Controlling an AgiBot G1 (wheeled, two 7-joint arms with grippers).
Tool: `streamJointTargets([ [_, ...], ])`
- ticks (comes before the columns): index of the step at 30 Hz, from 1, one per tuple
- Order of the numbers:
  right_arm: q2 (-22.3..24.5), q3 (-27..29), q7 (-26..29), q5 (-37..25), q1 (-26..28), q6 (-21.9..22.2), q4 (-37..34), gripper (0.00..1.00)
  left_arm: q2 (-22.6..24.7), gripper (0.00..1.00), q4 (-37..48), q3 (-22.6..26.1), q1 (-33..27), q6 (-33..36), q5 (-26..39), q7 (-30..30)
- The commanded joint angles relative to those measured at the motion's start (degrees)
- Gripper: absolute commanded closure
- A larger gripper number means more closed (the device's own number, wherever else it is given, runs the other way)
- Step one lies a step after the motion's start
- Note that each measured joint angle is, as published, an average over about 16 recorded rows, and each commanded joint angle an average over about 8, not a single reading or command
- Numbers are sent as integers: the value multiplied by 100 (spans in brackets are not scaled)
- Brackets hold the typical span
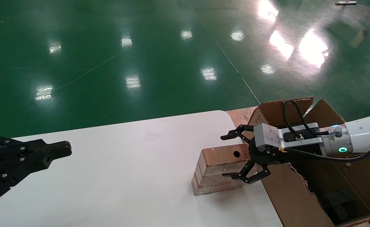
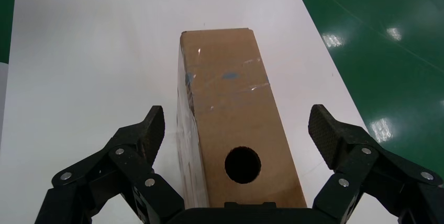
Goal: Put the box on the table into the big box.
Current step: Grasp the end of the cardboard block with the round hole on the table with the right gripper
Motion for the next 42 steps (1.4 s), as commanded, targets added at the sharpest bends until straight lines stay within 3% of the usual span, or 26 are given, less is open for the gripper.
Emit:
streamJointTargets([
  [1, 1, -80, -34, 31, 38, 5, -46, 0, 0, 100, 0, 0, 0, 0, 0, 0],
  [5, 0, -187, -89, 34, 101, 10, -120, 0, 0, 100, 0, 0, 0, 0, -1, 0],
  [6, -1, -206, -98, 33, 112, 10, -134, 0, 0, 94, 1, 0, 1, -1, -1, 0],
  [13, -6, -243, -109, 35, 140, 11, -165, 0, -1, 9, 1, 0, 2, -1, -2, 0],
  [14, -6, -240, -108, 34, 139, 11, -162, 0, -1, 2, 1, 0, 2, -1, -2, 0],
  [25, -4, -207, -97, 33, 113, 15, -134, 0, -1, 0, 1, -1, 1, -1, -2, 0],
  [26, -4, -205, -97, 32, 112, 15, -133, 8, -1, 0, 1, -1, 1, -1, -2, 0],
  [33, -2, -194, -95, 31, 104, 15, -124, 95, -1, 0, 1, 0, 1, -1, -2, 0],
  [34, -1, -193, -95, 31, 103, 16, -123, 100, -1, 0, 1, 0, 1, -1, -2, 0],
  [42, 1, -189, -92, 31, 100, 15, -119, 100, -1, 0, 1, 0, 1, -1, -1, 0],
])
